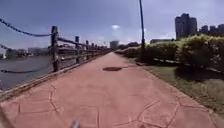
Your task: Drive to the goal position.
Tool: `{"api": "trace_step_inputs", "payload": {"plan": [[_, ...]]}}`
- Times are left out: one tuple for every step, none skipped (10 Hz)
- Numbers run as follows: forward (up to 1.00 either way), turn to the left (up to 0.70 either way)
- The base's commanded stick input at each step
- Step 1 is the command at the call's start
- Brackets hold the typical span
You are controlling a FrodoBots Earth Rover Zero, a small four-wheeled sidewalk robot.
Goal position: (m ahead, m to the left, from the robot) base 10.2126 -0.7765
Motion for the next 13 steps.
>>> {"api": "trace_step_inputs", "payload": {"plan": [[0.7,-0.26],[0.7,-0.03],[0.7,0.0],[0.7,0.0],[0.7,0.0],[0.7,0.0],[0.7,0.0],[0.7,0.0],[0.7,0.0],[0.7,0.0],[0.7,0.0],[0.7,0.0],[0.7,0.0]]}}
